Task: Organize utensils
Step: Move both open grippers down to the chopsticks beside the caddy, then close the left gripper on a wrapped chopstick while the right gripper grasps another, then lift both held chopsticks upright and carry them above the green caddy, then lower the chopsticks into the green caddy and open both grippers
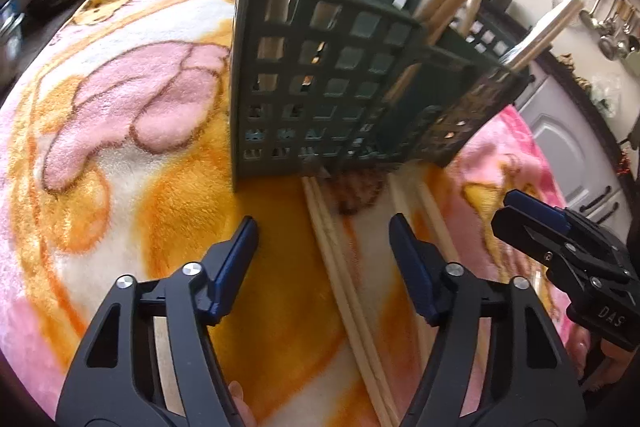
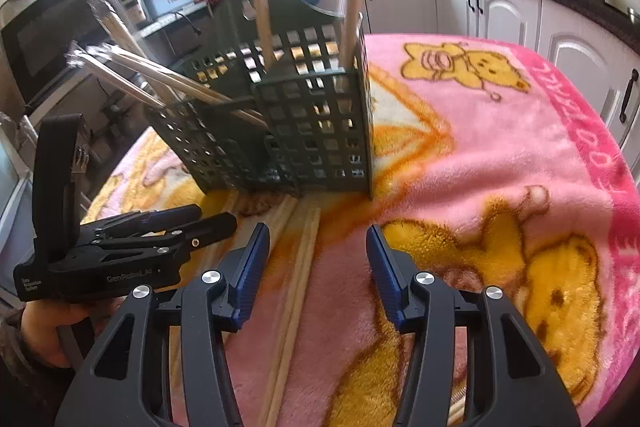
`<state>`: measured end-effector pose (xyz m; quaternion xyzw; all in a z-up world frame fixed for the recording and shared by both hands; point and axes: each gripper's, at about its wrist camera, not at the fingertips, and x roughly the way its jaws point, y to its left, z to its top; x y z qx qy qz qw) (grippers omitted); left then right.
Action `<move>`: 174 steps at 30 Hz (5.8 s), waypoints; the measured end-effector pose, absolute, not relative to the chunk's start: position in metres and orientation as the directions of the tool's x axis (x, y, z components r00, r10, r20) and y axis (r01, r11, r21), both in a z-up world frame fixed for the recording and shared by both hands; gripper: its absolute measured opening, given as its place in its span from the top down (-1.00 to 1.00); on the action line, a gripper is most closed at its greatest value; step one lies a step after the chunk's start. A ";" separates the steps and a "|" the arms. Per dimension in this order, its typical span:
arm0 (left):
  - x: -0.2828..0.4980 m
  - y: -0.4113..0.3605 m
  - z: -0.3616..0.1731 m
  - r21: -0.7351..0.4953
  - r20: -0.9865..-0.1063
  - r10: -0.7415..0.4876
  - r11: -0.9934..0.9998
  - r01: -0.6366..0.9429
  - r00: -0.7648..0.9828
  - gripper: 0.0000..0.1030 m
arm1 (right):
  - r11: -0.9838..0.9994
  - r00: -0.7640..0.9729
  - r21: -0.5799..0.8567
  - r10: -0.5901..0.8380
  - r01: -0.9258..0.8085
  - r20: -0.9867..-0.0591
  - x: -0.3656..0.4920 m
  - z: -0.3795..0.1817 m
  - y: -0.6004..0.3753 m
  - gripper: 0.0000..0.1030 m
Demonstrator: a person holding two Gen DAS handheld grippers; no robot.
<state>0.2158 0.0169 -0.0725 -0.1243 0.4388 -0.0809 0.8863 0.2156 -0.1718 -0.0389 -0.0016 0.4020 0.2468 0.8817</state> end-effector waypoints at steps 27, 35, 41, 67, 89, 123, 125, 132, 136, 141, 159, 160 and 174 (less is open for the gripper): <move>0.199 0.087 -0.078 -0.422 -0.749 -0.312 0.905 -0.057 0.585 0.76 | 0.911 0.495 0.150 0.340 -0.384 -0.800 0.259 -0.077 -0.147 0.74; 0.226 0.074 -0.069 -0.322 -0.796 -0.267 0.947 -0.006 0.543 0.49 | 0.891 0.534 0.242 0.428 -0.384 -0.729 0.242 -0.051 -0.178 0.77; 0.233 0.062 -0.069 -0.188 -0.817 -0.178 0.981 0.037 0.548 0.73 | 0.870 0.579 0.273 0.479 -0.410 -0.659 0.223 -0.022 -0.192 0.78; 0.164 0.040 0.056 -0.352 -0.504 -0.413 0.900 0.256 0.759 0.94 | 0.823 0.694 0.282 0.568 -0.493 -0.443 0.166 0.063 -0.195 0.79; 0.163 0.007 0.128 -0.320 -0.332 -0.471 0.871 0.373 0.817 0.95 | 0.847 0.811 0.240 0.526 -0.473 -0.256 0.151 0.113 -0.220 0.79; 0.206 0.041 0.187 -0.217 -0.245 -0.296 0.945 0.245 0.923 0.95 | 0.845 0.855 0.145 0.518 -0.515 0.015 0.200 0.184 -0.190 0.79; 0.209 0.041 0.184 -0.217 -0.249 -0.290 0.947 0.238 0.924 0.95 | 0.851 0.862 0.143 0.506 -0.506 0.033 0.205 0.186 -0.189 0.79; 0.218 0.040 0.171 -0.212 -0.266 -0.270 0.953 0.217 0.925 0.95 | 0.869 0.876 0.110 0.475 -0.481 0.081 0.220 0.189 -0.181 0.79; 0.223 0.040 0.163 -0.218 -0.278 -0.265 0.954 0.208 0.923 0.95 | 0.874 0.879 0.102 0.467 -0.476 0.094 0.228 0.185 -0.174 0.79; 0.228 0.035 0.156 -0.211 -0.291 -0.260 0.956 0.203 0.921 0.95 | 0.879 0.881 0.083 0.463 -0.470 0.096 0.235 0.175 -0.164 0.79; 0.234 0.019 0.122 -0.192 -0.336 -0.242 0.964 0.185 0.910 0.95 | 0.908 0.907 0.045 0.414 -0.417 0.074 0.252 0.128 -0.151 0.79; 0.235 0.018 0.121 -0.192 -0.339 -0.242 0.964 0.185 0.909 0.95 | 0.907 0.906 0.046 0.416 -0.420 0.074 0.253 0.126 -0.151 0.79; 0.238 0.006 0.099 -0.176 -0.381 -0.240 0.967 0.185 0.893 0.94 | 0.902 0.904 0.062 0.426 -0.427 0.021 0.260 0.088 -0.151 0.79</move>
